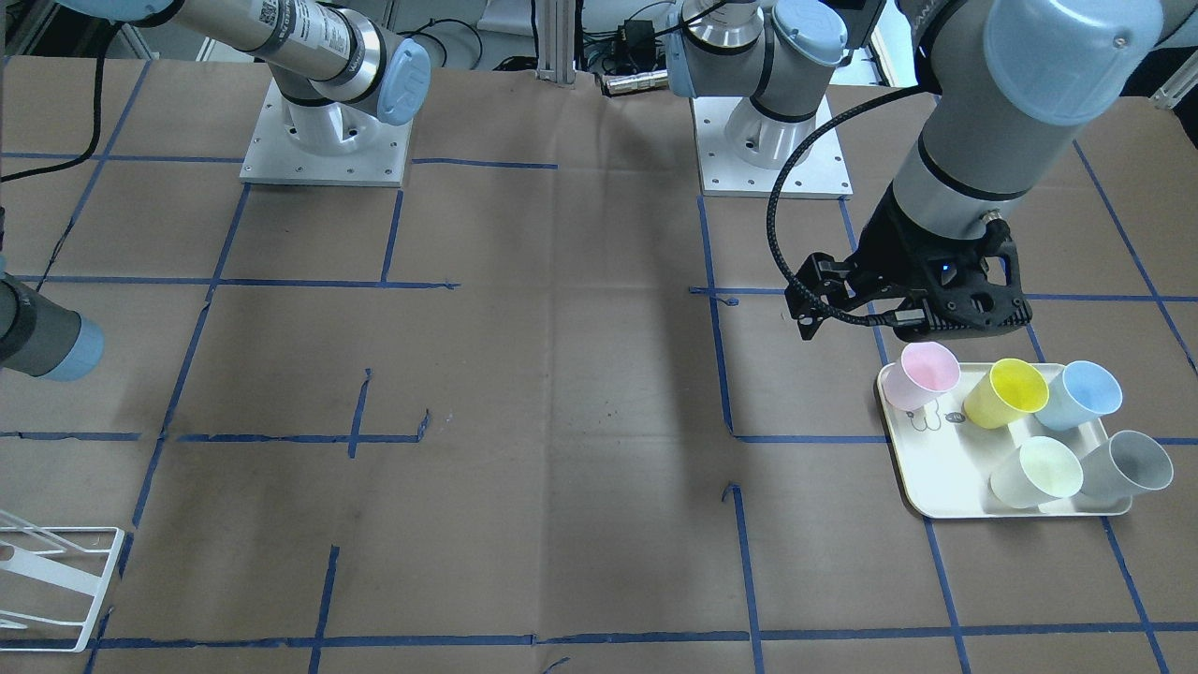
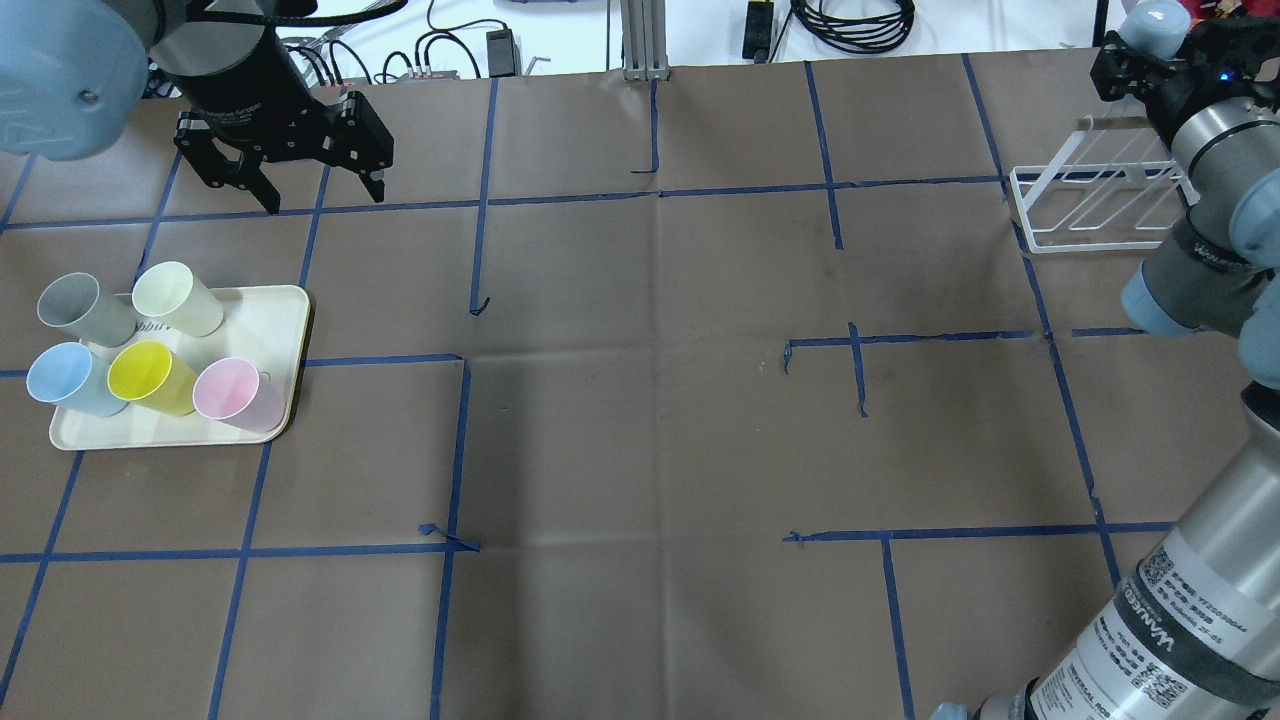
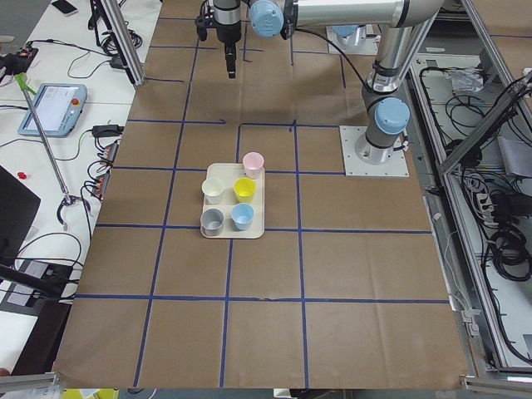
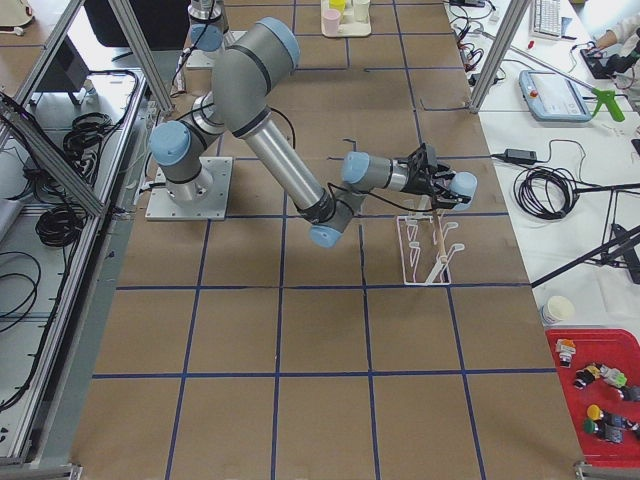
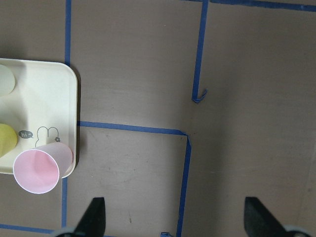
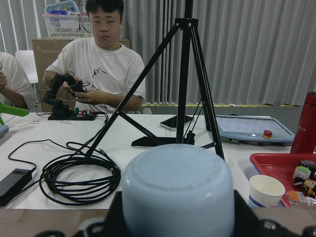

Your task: Transfer IKEA cup to right arm and place on rack

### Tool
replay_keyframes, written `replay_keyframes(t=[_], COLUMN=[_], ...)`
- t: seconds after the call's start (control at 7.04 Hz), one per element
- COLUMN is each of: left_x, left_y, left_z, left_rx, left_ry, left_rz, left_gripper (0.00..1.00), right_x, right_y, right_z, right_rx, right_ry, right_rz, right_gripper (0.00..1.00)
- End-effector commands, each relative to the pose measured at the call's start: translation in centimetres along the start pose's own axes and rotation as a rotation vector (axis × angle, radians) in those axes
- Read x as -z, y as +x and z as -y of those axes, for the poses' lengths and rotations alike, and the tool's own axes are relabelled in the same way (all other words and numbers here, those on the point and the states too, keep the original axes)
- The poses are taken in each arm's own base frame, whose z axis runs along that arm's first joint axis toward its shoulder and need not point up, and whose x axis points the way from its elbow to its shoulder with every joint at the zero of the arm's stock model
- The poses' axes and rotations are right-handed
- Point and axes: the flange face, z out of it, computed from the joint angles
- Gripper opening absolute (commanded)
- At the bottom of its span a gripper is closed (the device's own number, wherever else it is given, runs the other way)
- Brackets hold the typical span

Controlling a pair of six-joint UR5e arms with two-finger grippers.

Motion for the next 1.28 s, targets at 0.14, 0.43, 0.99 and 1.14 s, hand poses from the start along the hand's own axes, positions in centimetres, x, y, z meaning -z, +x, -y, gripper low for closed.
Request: replay_keyframes(t=[0.14, 0.43, 0.99, 1.14], left_x=[-0.15, -0.6, -0.8, -0.64], left_y=[0.17, 0.09, -0.01, -0.02], left_z=[-0.23, -0.32, -0.41, -0.43], left_rx=[0.0, 0.001, 0.003, 0.003], left_ry=[-0.004, -0.014, -0.017, -0.014], left_rz=[-0.016, -0.015, -0.014, -0.014], left_gripper=[0.99, 0.99, 0.99, 0.99], right_x=[-0.2, 0.16, 0.22, 0.34], right_y=[-0.16, -0.28, -0.13, -0.07], right_z=[-1.67, -2.12, -1.83, -1.28], right_rx=[-0.018, -0.026, -0.021, -0.029], right_ry=[-0.03, -0.042, -0.04, -0.033], right_rz=[0.005, 0.003, -0.011, -0.015], right_gripper=[0.36, 0.38, 1.0, 1.0])
